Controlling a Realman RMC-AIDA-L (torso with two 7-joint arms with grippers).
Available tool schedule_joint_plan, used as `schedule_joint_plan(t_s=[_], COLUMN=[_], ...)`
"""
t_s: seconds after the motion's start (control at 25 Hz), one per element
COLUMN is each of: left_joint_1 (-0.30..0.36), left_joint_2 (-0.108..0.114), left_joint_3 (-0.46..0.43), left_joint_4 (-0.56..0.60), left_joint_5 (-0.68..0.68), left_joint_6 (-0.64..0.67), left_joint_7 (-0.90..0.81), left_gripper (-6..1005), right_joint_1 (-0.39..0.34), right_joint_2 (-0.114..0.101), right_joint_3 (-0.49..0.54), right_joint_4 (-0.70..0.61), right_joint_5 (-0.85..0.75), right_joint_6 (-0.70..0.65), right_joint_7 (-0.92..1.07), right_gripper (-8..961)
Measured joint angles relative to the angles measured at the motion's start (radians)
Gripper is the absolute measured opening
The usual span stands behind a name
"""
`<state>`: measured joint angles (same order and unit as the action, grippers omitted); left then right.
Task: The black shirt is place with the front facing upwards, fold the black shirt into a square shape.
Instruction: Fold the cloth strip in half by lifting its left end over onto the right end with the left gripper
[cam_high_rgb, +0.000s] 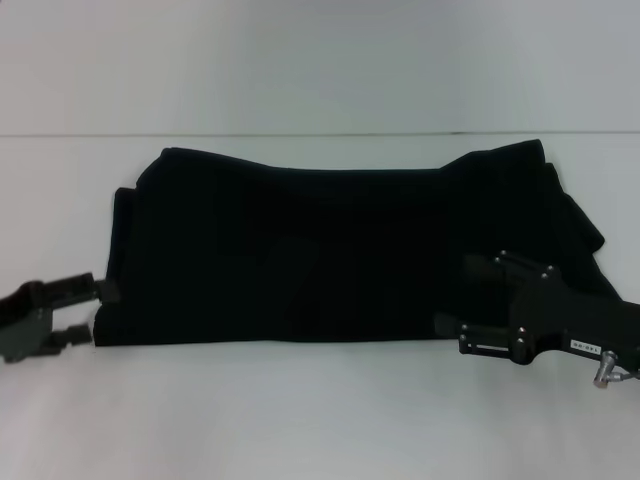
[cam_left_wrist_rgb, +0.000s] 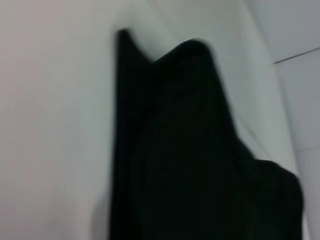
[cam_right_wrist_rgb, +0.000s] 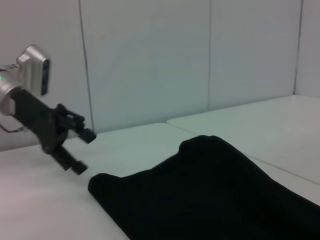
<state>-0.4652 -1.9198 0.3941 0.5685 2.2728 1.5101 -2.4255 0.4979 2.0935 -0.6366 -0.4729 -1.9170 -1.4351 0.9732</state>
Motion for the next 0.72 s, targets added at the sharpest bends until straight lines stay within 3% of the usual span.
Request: schedule_joint_plan(t_s=[0.24, 0.72], left_joint_1=[-0.008, -0.015], left_joint_2=[0.002, -0.003], left_joint_3=[0.000, 0.000], left_joint_4=[-0.003, -0.057], left_joint_5=[0.061, 0.059], left_joint_6=[-0.035, -0.095], left_joint_7=[-0.126, -0.173], left_gripper=[936, 937], right_joint_1=[0.002, 0.002], right_joint_2=[0.000, 0.002], right_joint_3=[0.002, 0.002], right_joint_4=[0.006, 0.009], right_joint_5=[0.001, 0.003], right_joint_6=[0.022, 0.027], right_joint_7=[-0.003, -0.001], right_gripper=[931, 931])
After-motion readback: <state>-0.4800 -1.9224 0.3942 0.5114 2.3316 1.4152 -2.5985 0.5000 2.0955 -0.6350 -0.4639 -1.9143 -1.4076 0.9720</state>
